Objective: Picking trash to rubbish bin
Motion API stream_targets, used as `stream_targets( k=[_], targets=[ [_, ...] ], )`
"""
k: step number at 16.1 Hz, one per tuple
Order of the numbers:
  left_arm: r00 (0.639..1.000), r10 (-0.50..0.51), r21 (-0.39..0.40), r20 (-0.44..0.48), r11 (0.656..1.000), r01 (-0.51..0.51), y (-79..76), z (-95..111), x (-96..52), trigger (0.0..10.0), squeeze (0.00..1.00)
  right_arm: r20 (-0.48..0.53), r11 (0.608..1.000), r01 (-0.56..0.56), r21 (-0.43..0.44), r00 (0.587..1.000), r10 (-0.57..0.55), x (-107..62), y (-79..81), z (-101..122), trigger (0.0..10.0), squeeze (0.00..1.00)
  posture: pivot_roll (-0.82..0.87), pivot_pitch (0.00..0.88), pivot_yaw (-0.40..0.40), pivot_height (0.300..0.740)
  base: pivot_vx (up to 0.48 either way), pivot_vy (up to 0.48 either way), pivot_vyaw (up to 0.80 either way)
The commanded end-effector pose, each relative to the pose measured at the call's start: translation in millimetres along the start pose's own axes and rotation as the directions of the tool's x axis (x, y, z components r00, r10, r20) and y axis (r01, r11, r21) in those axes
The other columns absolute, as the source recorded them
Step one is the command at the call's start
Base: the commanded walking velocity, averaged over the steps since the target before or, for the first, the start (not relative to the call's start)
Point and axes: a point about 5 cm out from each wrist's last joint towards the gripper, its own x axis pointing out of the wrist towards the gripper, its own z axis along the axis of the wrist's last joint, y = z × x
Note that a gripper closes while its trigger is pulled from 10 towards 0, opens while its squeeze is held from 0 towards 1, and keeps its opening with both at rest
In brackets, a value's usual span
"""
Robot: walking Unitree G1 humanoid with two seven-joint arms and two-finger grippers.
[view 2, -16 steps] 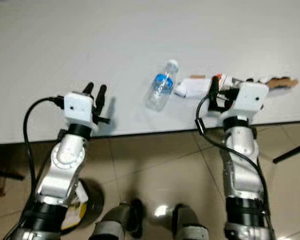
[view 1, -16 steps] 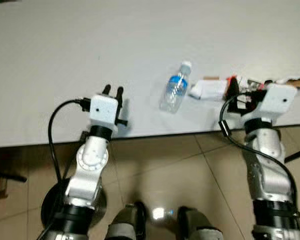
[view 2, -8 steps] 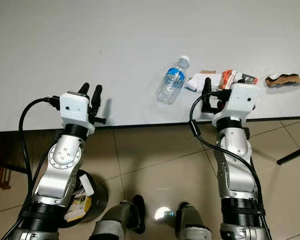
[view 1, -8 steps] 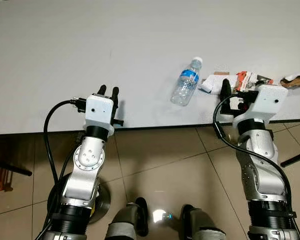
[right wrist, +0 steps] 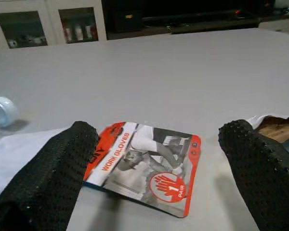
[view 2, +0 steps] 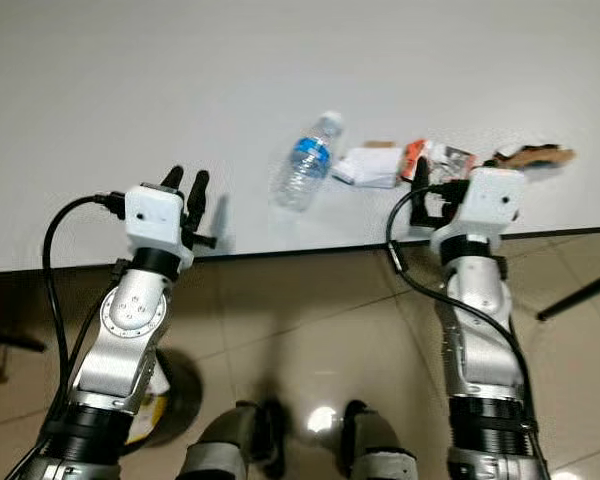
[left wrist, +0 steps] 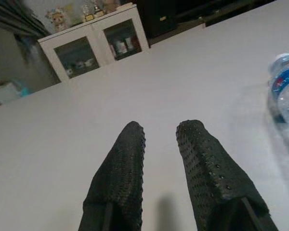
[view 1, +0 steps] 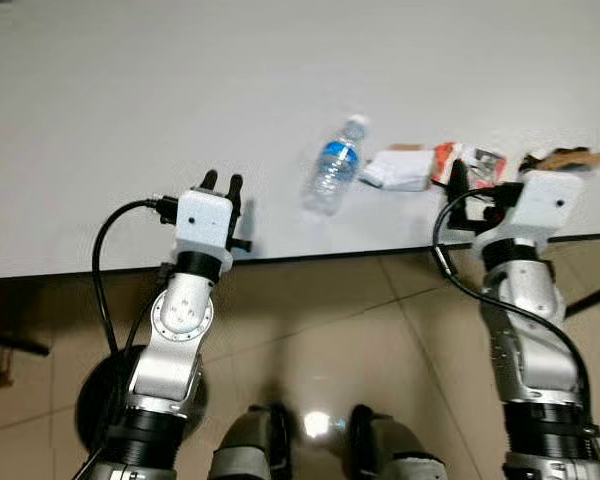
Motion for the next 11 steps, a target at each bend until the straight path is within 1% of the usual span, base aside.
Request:
stream_targets(
  k=[1,5,11],
  targets=[
    [0.999,0.01,0.01,-0.041,1.0,-0.01,5.7,-8.5,-5.4,10.0,0.0,-0.024,1.0,-0.016,0.003,1.0,0.016,-2.7,6.3,-4.7,10.0,0.0,0.05,0.298,0.093,0.74,0.0,-0.379,0.0],
    [0.999,0.02,0.009,-0.043,1.0,-0.02,7.2,-9.0,-4.9,10.0,0.0,-0.028,1.0,-0.018,0.001,0.999,0.018,-2.9,6.3,-5.4,10.0,0.0,0.05,0.297,0.093,0.74,0.0,-0.335,0.0],
    [0.999,0.023,0.002,-0.034,1.0,-0.023,7.3,-7.5,-4.4,10.0,0.0,-0.031,1.0,-0.017,0.001,0.999,0.017,-3.6,6.2,-6.3,10.0,0.0,0.05,0.295,0.094,0.74,0.0,0.0,0.0]
  ],
)
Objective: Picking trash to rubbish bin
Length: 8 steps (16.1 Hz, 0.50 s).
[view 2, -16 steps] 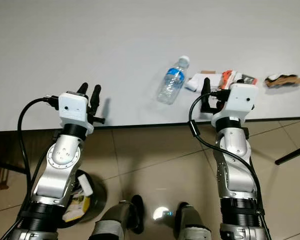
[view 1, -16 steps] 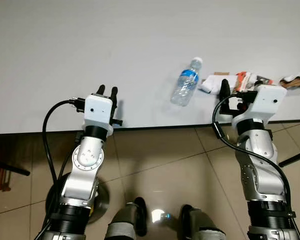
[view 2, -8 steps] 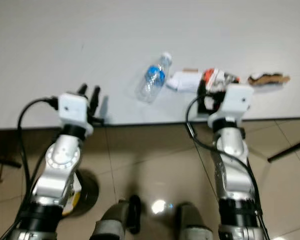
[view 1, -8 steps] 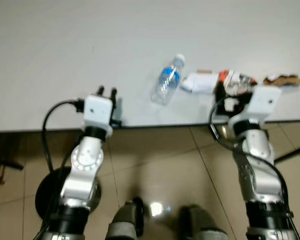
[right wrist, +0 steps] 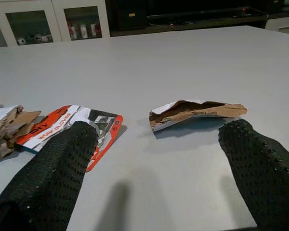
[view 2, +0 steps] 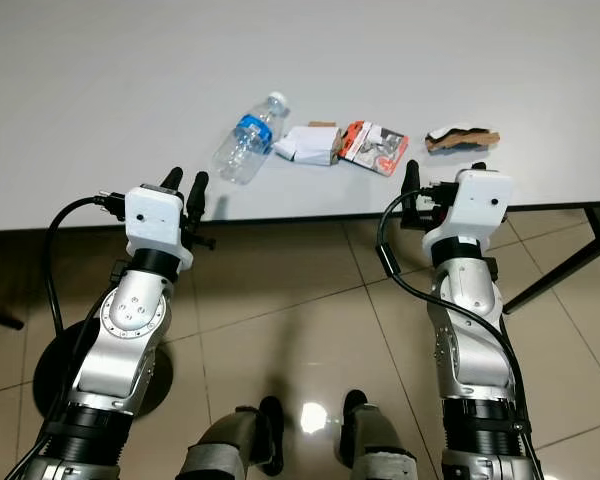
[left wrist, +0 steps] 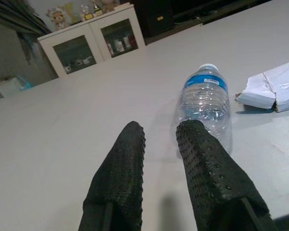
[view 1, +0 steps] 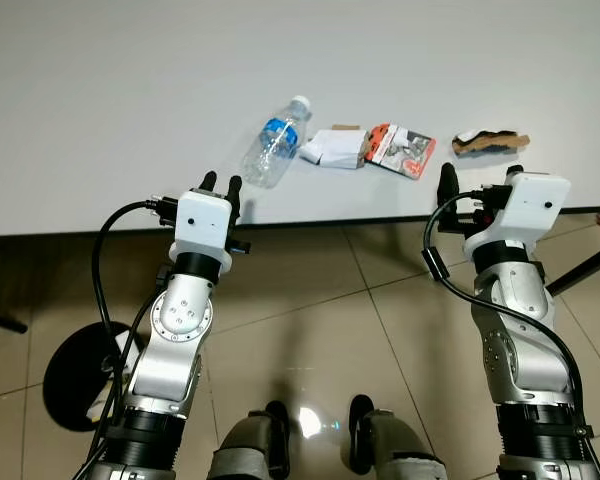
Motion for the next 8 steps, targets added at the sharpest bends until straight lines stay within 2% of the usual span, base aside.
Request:
stream_targets(
  k=[1,4,6,8],
  targets=[
    [1.0,0.018,0.002,-0.018,1.0,-0.018,6.7,-4,-2.9,10.0,0.0,-0.016,1.0,0.003,-0.004,1.0,-0.003,-2.3,0.5,-3,10.0,0.0,0.05,0.295,0.094,0.74,0.0,0.0,0.0],
    [1.0,-0.002,-0.012,0.014,1.0,0.002,6.6,2,1.7,10.0,0.0,-0.015,1.0,-0.021,0.009,1.0,0.021,-2.1,3.8,-2,10.0,0.0,0.04,0.295,0.097,0.74,0.0,0.0,0.0],
    [0.999,-0.048,-0.012,0.023,0.999,0.048,4.6,2,4.5,10.0,0.0,-0.023,0.996,-0.061,0.06,0.998,0.063,-1.3,9.1,1,10.0,0.0,0.04,0.295,0.098,0.74,0.0,0.0,0.0],
    [0.994,-0.1,-0.03,0.04,0.994,0.101,2.4,4,7.6,10.0,0.0,-0.022,0.982,-0.149,0.114,0.988,0.152,-0.1,17.9,8,10.0,0.0,0.03,0.294,0.097,0.74,0.0,0.0,0.0]
  ],
)
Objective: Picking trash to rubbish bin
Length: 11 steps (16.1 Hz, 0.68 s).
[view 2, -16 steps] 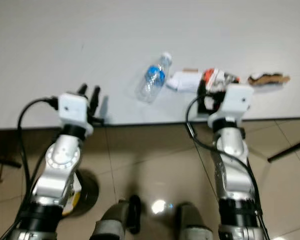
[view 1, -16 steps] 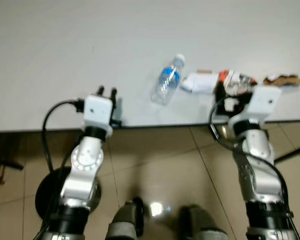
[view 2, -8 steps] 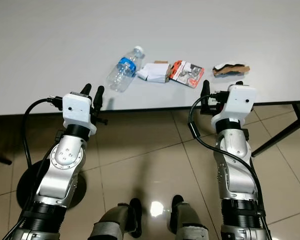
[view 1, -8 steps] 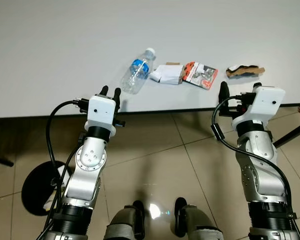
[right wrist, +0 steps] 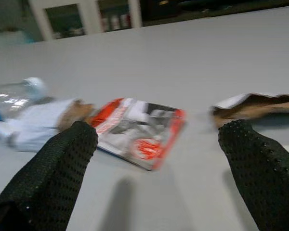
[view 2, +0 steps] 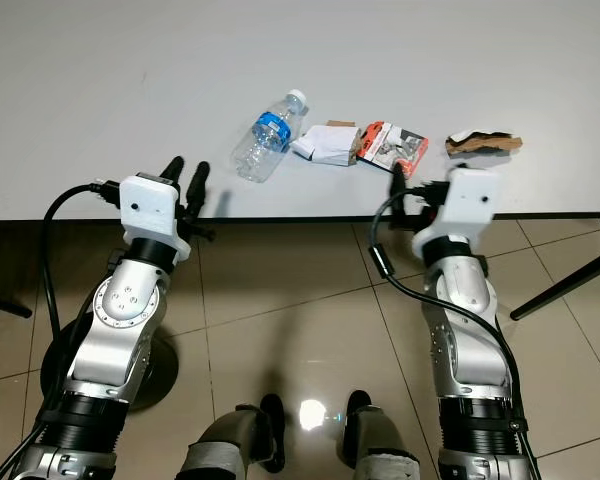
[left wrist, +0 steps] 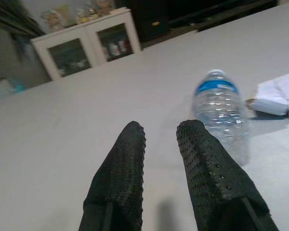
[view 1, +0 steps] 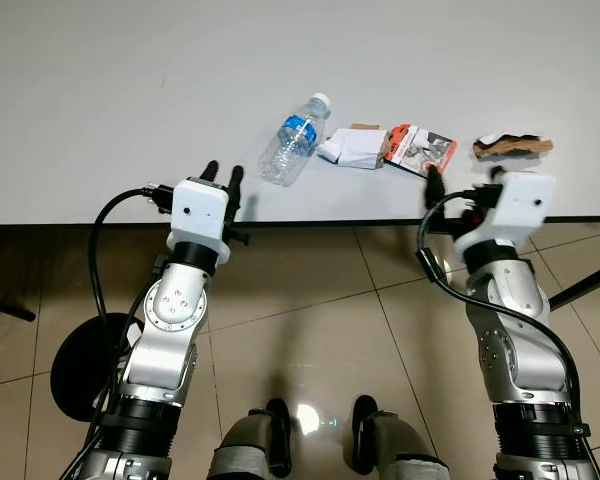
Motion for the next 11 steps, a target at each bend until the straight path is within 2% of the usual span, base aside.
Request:
stream_targets(
  k=[1,2,3,4,5,11],
  targets=[
    [0.999,-0.037,-0.007,0.004,0.999,0.037,-1.3,-1,-0.3,10.0,0.0,0.006,0.998,-0.055,0.038,0.998,0.055,0.1,7.8,5,10.0,0.0,0.03,0.294,0.097,0.74,0.0,0.0,0.0],
    [0.995,-0.098,-0.034,0.02,0.995,0.098,-5.2,4,4.1,10.0,0.0,0.009,0.989,-0.127,0.069,0.992,0.127,1.3,17.3,10,10.0,0.0,0.03,0.293,0.095,0.74,0.0,0.0,0.0],
    [0.993,-0.112,-0.04,0.024,0.993,0.112,-6.0,5,5.6,10.0,0.0,0.011,0.988,-0.14,0.07,0.99,0.14,1.5,19.4,12,10.0,0.0,0.03,0.293,0.095,0.74,0.0,0.0,0.0],
    [0.988,-0.147,-0.039,0.039,0.988,0.149,-6.7,10,12.3,10.0,0.54,0.014,0.981,-0.18,0.065,0.984,0.18,1.8,26.5,14,10.0,0.0,0.03,0.293,0.096,0.74,0.0,0.0,0.0],
    [0.986,-0.162,-0.045,0.046,0.985,0.164,-5.7,11,16.3,10.0,1.0,0.011,0.979,-0.189,0.069,0.982,0.189,1.6,28.4,13,10.0,0.0,0.03,0.294,0.095,0.74,0.0,0.0,0.0],
    [0.975,-0.213,-0.048,0.059,0.975,0.216,-0.9,15,29.1,10.0,1.0,-0.024,0.972,-0.224,0.067,0.974,0.226,-0.7,28.3,13,10.0,0.0,0.03,0.295,0.096,0.74,0.0,0.0,0.0]
  ],
)
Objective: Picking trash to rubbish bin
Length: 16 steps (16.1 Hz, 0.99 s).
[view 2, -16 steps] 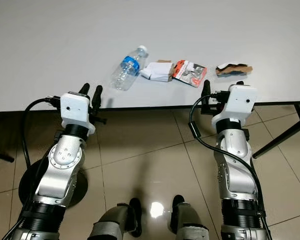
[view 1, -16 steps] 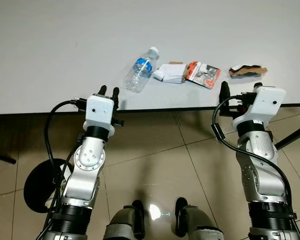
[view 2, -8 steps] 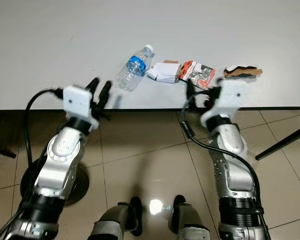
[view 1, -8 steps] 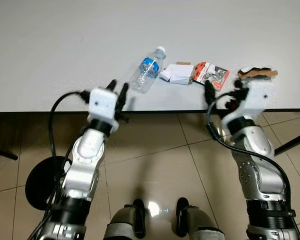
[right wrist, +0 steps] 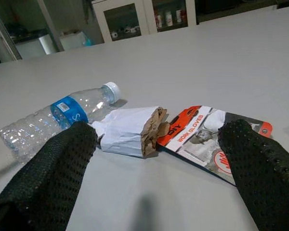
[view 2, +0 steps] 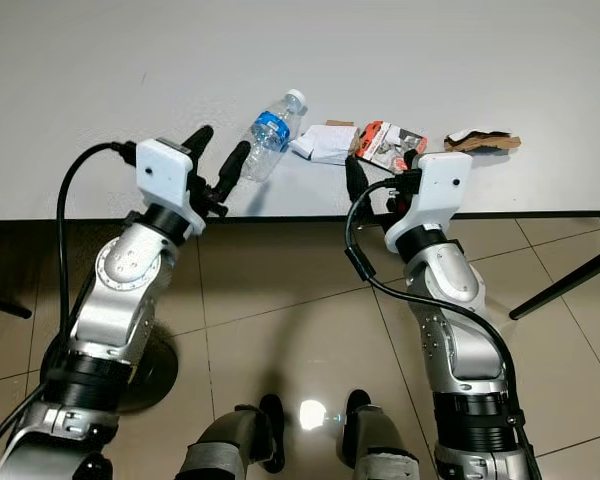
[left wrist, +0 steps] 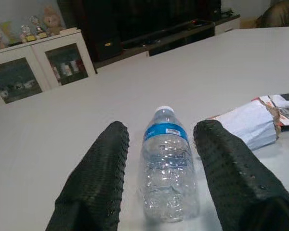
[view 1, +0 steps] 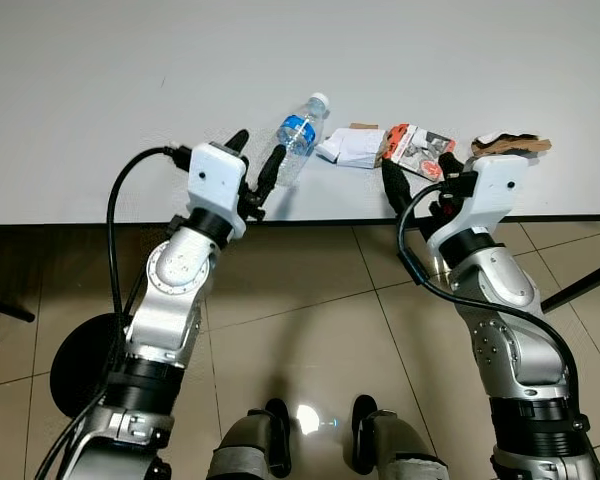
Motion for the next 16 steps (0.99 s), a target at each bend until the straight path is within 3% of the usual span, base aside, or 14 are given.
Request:
stream_targets(
  k=[1,9,16],
  targets=[
    [1.0,-0.016,-0.008,-0.012,1.0,0.016,2.4,-3,-1.5,10.0,1.0,-0.006,1.0,-0.028,0.004,1.0,0.028,-3.4,3.7,1,10.0,0.0,0.03,0.296,0.097,0.74,0.0,0.0,0.0],
    [0.998,-0.053,-0.076,-0.041,0.996,0.05,5.6,-10,15.1,10.0,1.0,-0.033,0.997,-0.077,0.001,0.997,0.077,-4.6,9.3,-1,10.0,0.0,0.02,0.298,0.099,0.74,0.0,0.0,0.0],
    [0.999,-0.02,-0.054,-0.027,0.998,0.018,16.6,-7,29.3,10.0,1.0,-0.064,0.983,-0.183,0.003,0.981,0.183,-8.1,20.1,-2,10.0,0.0,0.01,0.302,0.097,0.74,0.0,0.0,0.0]
  ],
)
